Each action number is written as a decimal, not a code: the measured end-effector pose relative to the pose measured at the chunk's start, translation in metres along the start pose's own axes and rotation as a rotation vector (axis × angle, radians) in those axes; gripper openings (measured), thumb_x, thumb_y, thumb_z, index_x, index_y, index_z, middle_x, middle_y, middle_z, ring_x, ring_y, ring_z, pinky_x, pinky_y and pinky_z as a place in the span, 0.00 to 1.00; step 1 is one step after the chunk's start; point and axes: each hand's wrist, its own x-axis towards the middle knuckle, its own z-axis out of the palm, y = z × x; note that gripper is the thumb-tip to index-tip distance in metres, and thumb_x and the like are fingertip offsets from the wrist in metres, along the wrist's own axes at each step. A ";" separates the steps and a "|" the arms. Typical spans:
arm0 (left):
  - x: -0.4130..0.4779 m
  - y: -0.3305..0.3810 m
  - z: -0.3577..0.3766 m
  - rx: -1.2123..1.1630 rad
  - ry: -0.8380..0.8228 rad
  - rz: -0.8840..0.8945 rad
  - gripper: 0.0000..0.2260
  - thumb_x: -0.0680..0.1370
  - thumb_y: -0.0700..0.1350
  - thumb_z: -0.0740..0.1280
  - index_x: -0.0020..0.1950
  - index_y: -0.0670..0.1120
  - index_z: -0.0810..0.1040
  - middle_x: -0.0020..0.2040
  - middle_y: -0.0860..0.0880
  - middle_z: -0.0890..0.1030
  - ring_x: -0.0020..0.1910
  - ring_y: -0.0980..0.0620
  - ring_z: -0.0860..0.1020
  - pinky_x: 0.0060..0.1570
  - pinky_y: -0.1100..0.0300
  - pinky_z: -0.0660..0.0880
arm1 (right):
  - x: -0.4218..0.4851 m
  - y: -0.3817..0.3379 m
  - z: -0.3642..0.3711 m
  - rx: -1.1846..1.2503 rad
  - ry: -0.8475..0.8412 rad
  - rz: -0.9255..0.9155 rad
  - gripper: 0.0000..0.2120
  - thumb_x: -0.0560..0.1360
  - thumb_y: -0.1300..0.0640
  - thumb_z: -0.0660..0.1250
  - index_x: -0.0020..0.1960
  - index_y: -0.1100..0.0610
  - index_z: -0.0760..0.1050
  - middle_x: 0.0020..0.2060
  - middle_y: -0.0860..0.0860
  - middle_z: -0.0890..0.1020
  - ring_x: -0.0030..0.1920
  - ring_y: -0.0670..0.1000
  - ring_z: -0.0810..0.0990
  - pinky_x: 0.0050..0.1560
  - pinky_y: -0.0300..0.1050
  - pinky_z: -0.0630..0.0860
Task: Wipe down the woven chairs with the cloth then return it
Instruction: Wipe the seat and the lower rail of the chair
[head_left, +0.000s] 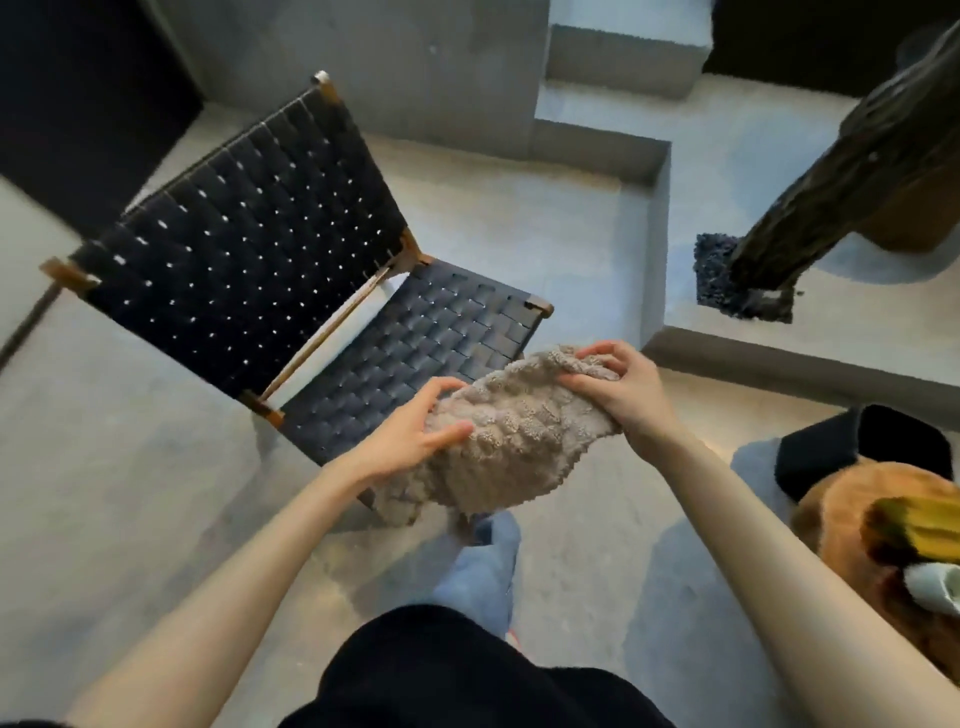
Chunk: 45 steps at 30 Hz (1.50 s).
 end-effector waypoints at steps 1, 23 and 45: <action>0.005 -0.004 -0.003 0.008 0.001 -0.003 0.23 0.73 0.56 0.69 0.64 0.61 0.62 0.57 0.65 0.71 0.52 0.69 0.73 0.48 0.76 0.68 | 0.015 -0.004 0.004 0.001 -0.018 0.003 0.14 0.66 0.64 0.78 0.45 0.53 0.76 0.54 0.61 0.80 0.53 0.56 0.79 0.54 0.55 0.78; 0.137 -0.090 0.002 -0.544 0.969 -0.855 0.05 0.79 0.47 0.66 0.54 0.54 0.75 0.72 0.45 0.59 0.68 0.45 0.62 0.66 0.52 0.63 | 0.297 0.015 0.090 -0.533 -0.493 -0.205 0.12 0.74 0.62 0.67 0.53 0.51 0.70 0.45 0.45 0.78 0.50 0.50 0.78 0.52 0.48 0.75; 0.218 -0.184 -0.019 -1.030 1.525 -0.722 0.18 0.77 0.36 0.67 0.61 0.54 0.70 0.63 0.45 0.73 0.56 0.48 0.77 0.41 0.61 0.80 | 0.437 0.056 0.200 -0.329 -0.737 -0.075 0.15 0.77 0.63 0.67 0.60 0.52 0.70 0.55 0.53 0.78 0.53 0.51 0.78 0.39 0.35 0.77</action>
